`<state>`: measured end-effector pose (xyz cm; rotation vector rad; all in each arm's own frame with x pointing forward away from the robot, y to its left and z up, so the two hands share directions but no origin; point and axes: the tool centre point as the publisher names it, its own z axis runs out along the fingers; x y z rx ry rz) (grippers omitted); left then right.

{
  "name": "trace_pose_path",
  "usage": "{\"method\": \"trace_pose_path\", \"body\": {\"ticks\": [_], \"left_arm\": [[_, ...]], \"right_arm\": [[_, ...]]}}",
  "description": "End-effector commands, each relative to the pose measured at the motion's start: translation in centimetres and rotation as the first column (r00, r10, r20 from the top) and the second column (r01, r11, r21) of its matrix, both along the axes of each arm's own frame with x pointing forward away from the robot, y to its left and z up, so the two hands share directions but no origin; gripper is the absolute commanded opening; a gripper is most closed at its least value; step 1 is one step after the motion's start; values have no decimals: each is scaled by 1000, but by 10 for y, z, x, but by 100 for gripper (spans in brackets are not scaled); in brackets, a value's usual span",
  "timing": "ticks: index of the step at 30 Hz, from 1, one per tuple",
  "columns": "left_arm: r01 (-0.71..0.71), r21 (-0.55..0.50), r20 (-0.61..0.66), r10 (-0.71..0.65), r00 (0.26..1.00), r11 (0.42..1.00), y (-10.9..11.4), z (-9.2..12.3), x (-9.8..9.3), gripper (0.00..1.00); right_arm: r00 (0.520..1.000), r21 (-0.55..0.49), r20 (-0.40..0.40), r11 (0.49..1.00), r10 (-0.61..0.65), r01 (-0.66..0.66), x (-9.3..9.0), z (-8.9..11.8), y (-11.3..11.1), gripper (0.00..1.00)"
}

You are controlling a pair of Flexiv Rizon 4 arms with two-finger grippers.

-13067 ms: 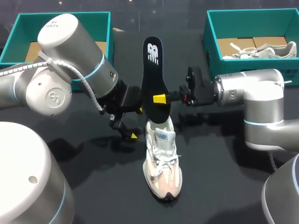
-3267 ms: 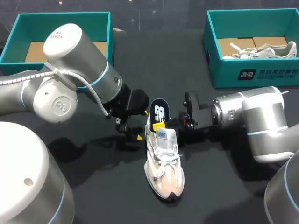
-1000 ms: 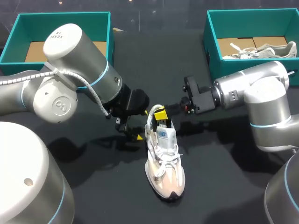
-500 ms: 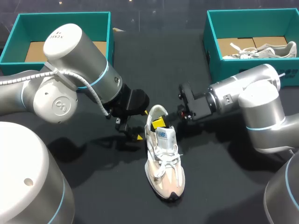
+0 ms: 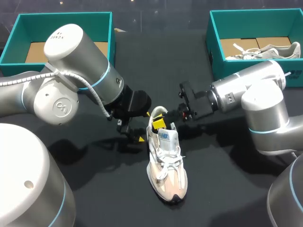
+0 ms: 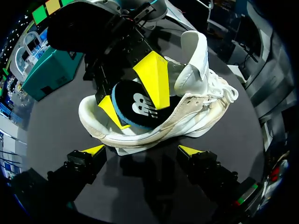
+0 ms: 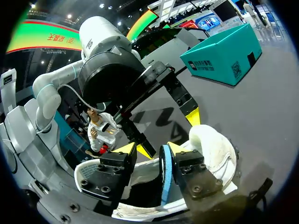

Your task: Take the shoe out of the shoebox, open the shoe tongue, remove and reinsert the insole, then place the shoe into the shoebox

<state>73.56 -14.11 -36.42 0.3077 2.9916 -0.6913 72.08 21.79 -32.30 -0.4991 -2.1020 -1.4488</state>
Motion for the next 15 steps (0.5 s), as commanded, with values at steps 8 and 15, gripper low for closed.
{"method": "trace_pose_path", "body": {"ticks": [8, 15], "left_arm": [[21, -1, 22, -21, 1000, 1000, 9, 11, -1, 100], [30, -4, 29, -30, 999, 1000, 15, 18, 1, 100]], "right_arm": [[1000, -54, 14, 998, -24, 24, -1, 16, -7, 48], [999, -72, 20, 996, -45, 46, 3, 19, -15, 48]]}}
